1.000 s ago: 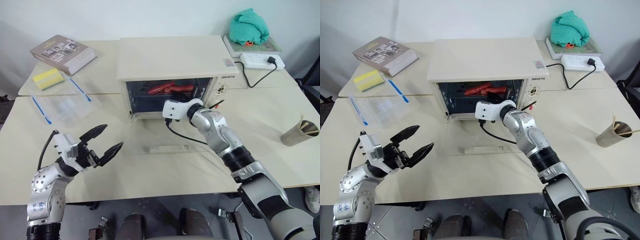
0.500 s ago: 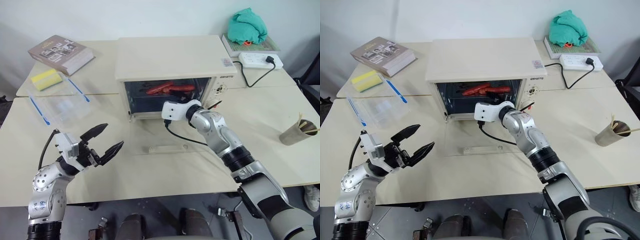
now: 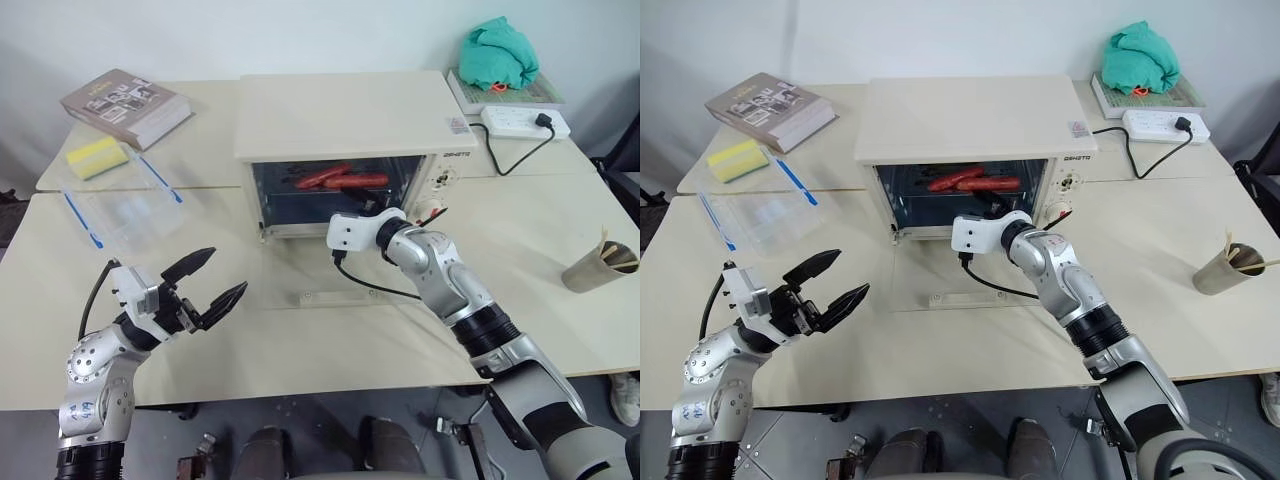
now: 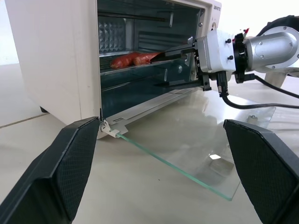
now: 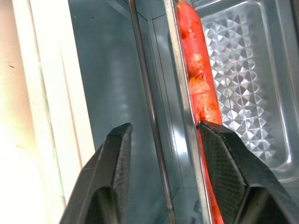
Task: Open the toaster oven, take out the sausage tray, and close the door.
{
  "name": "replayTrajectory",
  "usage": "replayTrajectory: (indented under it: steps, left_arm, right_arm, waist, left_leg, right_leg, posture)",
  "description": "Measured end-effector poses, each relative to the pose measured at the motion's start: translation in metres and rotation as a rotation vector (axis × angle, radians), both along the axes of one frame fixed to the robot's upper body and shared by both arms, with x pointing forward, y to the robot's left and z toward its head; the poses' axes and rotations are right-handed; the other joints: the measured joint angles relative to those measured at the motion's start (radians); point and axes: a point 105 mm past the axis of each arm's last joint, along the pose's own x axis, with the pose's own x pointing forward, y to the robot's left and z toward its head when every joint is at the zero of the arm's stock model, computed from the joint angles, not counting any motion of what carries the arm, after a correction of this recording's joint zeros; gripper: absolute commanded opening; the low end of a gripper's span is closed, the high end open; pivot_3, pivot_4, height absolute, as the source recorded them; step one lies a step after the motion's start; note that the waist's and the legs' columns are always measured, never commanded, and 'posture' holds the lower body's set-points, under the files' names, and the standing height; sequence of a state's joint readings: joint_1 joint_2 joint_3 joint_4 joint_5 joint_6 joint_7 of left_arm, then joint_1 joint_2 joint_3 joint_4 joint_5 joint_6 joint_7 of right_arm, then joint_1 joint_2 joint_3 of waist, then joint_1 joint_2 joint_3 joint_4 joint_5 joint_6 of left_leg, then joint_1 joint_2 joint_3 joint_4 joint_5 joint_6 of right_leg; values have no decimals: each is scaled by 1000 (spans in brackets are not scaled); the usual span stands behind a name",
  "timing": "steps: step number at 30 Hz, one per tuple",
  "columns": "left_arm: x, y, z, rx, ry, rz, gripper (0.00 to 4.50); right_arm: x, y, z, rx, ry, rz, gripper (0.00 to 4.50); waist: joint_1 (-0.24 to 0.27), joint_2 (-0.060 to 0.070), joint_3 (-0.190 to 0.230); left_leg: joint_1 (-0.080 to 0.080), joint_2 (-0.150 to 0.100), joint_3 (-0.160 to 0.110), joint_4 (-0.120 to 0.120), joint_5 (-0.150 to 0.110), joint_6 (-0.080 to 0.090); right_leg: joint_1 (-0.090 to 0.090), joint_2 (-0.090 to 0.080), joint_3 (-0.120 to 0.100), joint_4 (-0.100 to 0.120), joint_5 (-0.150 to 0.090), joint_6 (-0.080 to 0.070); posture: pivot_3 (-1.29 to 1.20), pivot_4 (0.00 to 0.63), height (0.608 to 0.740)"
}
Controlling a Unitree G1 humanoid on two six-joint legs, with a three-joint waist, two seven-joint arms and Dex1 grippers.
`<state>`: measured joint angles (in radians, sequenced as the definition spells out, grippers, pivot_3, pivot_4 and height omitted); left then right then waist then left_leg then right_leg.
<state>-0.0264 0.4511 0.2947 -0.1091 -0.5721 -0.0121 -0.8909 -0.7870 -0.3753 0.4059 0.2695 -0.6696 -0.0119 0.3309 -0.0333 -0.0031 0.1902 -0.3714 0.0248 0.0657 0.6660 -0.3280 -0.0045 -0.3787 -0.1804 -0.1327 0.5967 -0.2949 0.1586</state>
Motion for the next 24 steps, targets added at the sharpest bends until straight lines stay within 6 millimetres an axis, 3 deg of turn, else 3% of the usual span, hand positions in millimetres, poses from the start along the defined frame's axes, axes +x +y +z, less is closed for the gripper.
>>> replayTrajectory:
  steps: [1, 10, 22, 24]
  left_arm:
    - [0, 0, 0, 0, 0, 0, 4500]
    - [0, 0, 0, 0, 0, -1, 4500]
    - [0, 0, 0, 0, 0, 0, 4500]
    - [0, 0, 0, 0, 0, -1, 4500]
  right_arm:
    - [0, 0, 2, 3, -6, -1, 1168]
    - [1, 0, 3, 9, -6, -11, 1168]
    - [21, -4, 6, 3, 13, -75, 1168]
    - [22, -4, 6, 9, 8, -80, 764]
  waist:
    - [0, 0, 0]
    - [0, 0, 0]
    - [-1, 0, 0]
    - [-1, 0, 0]
  left_leg:
    - [0, 0, 0, 0, 0, 0]
    - [0, 0, 0, 0, 0, 0]
    - [0, 0, 0, 0, 0, 0]
    - [0, 0, 0, 0, 0, 0]
  right_leg:
    - [0, 0, 0, 0, 0, 0]
    - [0, 0, 0, 0, 0, 0]
    - [0, 0, 0, 0, 0, 0]
    - [0, 0, 0, 0, 0, 0]
  posture:
    - [0, 150, 740]
    - [0, 150, 740]
    - [0, 150, 740]
    - [0, 150, 740]
